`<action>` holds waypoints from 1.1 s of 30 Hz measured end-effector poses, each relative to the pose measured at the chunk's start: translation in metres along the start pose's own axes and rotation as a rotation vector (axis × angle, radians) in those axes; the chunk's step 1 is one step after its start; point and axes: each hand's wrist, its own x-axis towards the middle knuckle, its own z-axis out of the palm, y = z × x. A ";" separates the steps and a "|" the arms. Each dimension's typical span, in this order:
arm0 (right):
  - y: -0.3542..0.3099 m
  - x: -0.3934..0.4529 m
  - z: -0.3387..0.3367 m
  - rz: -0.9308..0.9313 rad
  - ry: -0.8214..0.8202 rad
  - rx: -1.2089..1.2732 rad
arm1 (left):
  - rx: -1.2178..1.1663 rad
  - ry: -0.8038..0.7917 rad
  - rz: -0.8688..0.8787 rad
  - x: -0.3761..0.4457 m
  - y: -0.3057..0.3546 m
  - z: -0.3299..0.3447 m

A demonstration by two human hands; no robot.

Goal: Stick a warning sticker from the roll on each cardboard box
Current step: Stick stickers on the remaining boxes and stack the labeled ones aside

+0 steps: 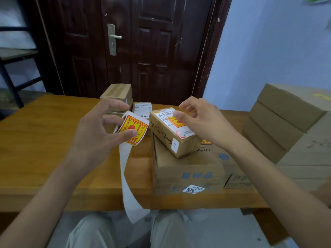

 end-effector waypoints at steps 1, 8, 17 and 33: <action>-0.001 -0.007 0.001 -0.014 -0.027 0.008 | 0.001 0.000 0.001 0.000 0.001 0.000; 0.000 -0.040 0.006 -0.033 -0.117 -0.020 | 0.001 0.010 -0.003 -0.005 0.001 -0.002; -0.054 -0.079 0.032 -0.122 0.176 0.037 | 0.085 0.084 -0.035 -0.018 -0.007 -0.032; -0.115 -0.102 0.182 -0.013 0.196 -0.247 | 0.077 0.217 -0.239 -0.102 -0.072 -0.085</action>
